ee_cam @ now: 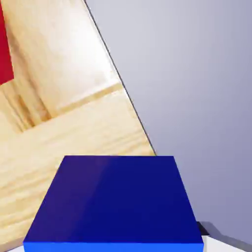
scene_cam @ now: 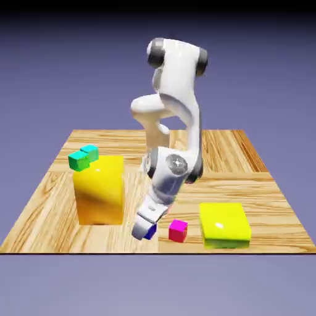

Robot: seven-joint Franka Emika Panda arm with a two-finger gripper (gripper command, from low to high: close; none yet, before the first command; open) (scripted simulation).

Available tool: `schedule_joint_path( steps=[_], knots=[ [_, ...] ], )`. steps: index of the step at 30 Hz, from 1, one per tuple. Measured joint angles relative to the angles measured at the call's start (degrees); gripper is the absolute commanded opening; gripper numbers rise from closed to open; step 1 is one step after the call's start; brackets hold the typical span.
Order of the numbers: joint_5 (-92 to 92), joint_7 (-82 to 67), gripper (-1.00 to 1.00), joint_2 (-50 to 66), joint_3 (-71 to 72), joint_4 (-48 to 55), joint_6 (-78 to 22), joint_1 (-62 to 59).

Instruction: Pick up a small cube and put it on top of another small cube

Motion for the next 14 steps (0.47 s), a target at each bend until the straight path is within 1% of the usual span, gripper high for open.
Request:
schedule_joint_path(
  steps=[5, 6, 7, 11, 12, 14],
  knots=[
    [-9.67, 6.32, -1.00, -10.39, 10.35, -7.03, -2.41, -0.51],
    [-10.03, 6.56, -1.00, -10.79, 10.74, -7.30, -2.51, -0.52],
    [-10.03, 6.56, -1.00, -10.79, 10.74, -7.30, -2.51, -0.52],
    [-12.24, 8.55, -1.00, -2.50, 9.49, -8.45, 7.16, -1.90],
    [-12.26, 8.57, 1.00, -2.41, 9.48, -8.46, 7.26, -1.91],
    [-12.34, 8.63, 1.00, -2.41, 9.47, -8.46, 7.30, -1.91]
  ],
)
